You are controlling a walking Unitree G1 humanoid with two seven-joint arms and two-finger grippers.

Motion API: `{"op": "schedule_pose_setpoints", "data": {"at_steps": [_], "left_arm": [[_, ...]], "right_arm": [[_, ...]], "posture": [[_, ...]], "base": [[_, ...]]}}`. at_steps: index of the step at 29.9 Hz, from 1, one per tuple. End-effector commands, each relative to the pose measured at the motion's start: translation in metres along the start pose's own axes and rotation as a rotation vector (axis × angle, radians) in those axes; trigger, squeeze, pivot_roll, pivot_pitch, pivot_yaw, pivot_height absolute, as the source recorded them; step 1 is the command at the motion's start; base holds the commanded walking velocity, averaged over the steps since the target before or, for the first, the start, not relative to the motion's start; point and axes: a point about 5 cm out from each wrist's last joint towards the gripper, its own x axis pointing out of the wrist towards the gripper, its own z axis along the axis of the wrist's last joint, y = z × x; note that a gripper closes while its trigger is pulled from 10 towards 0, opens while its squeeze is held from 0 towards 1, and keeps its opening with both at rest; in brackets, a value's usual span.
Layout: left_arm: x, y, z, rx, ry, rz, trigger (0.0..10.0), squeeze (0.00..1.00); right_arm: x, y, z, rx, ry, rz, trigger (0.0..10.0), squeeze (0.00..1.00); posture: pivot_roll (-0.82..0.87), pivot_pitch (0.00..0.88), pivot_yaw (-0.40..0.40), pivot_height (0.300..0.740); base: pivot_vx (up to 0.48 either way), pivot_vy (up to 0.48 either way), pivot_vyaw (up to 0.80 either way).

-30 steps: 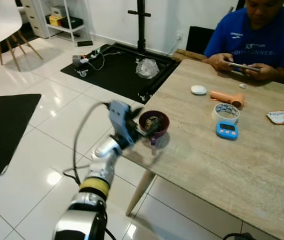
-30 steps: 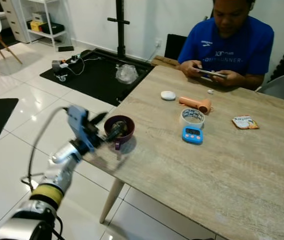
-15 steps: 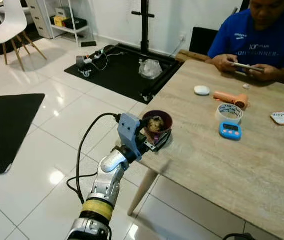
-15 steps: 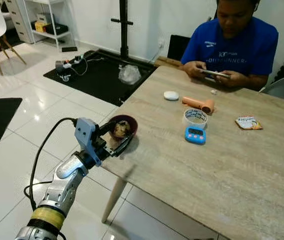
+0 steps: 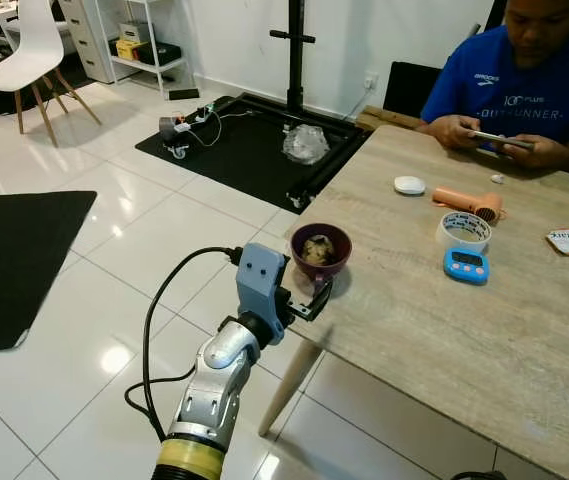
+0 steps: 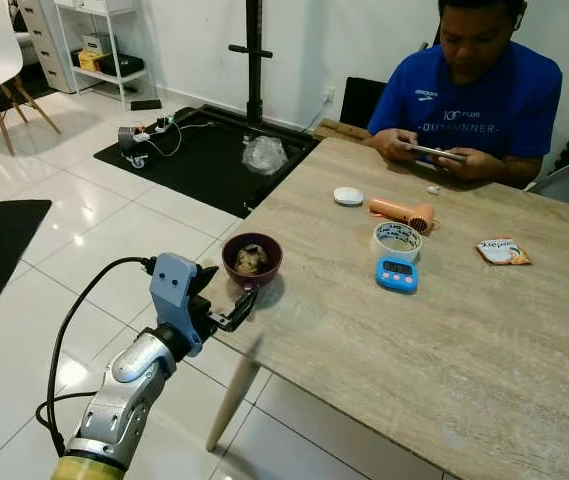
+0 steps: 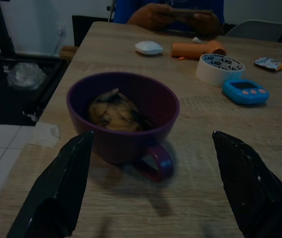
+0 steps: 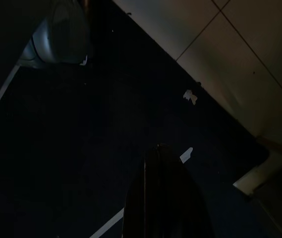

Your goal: Restocking fridge

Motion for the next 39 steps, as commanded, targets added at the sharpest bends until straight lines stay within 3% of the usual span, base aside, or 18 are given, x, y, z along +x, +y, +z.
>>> {"op": "schedule_pose_setpoints", "data": {"at_steps": [1, 11, 18, 19, 20, 21, 22, 23, 39], "left_arm": [[0.003, -0.010, -0.006, -0.050, 0.038, -0.017, 10.0, 0.00], [0.007, 0.001, -0.017, -0.070, 0.121, 0.048, 10.0, 0.00], [0.014, 0.005, -0.015, -0.016, 0.136, 0.095, 10.0, 0.00], [0.015, 0.006, -0.014, -0.009, 0.133, 0.099, 8.6, 0.00], [0.015, 0.006, -0.014, -0.009, 0.133, 0.099, 8.6, 0.00], [0.016, 0.007, -0.013, -0.006, 0.127, 0.102, 5.1, 0.00], [0.016, 0.007, -0.013, -0.006, 0.127, 0.102, 5.1, 0.00], [0.017, 0.009, -0.012, -0.005, 0.124, 0.106, 0.0, 0.00], [0.020, 0.011, -0.012, 0.002, 0.126, 0.116, 0.0, 0.00]], "right_arm": [[0.000, -0.001, -0.001, -0.003, 0.001, -0.003, 10.0, 0.00], [0.000, 0.000, 0.000, 0.004, 0.000, -0.002, 10.0, 0.00], [0.000, 0.000, -0.001, 0.007, 0.000, 0.001, 10.0, 0.00], [0.000, -0.001, -0.001, 0.007, -0.001, 0.001, 10.0, 0.00], [0.000, -0.001, -0.001, 0.007, -0.001, 0.001, 10.0, 0.00], [0.000, -0.001, -0.001, 0.008, -0.001, 0.001, 10.0, 0.00], [0.000, -0.001, -0.001, 0.008, -0.001, 0.001, 10.0, 0.00], [0.000, -0.001, -0.001, 0.009, -0.001, 0.000, 10.0, 0.00], [0.000, -0.001, -0.001, 0.012, -0.003, -0.002, 10.0, 0.00]], "posture": [[0.00, 0.000, -0.004, 0.740], [-0.01, 0.000, -0.006, 0.740], [-0.01, 0.000, -0.005, 0.740], [-0.01, 0.000, -0.005, 0.740], [-0.01, 0.000, -0.005, 0.740], [-0.01, 0.000, -0.005, 0.740], [-0.01, 0.000, -0.005, 0.740], [-0.01, 0.000, -0.005, 0.740], [-0.01, 0.000, -0.006, 0.740]], "base": [[0.000, 0.000, 0.00], [0.000, 0.000, 0.00], [0.000, 0.000, 0.00], [0.000, 0.000, 0.00], [0.000, 0.000, 0.00], [0.000, 0.000, 0.00], [0.000, 0.000, 0.00], [0.000, 0.000, 0.00], [0.000, 0.000, 0.00]]}}
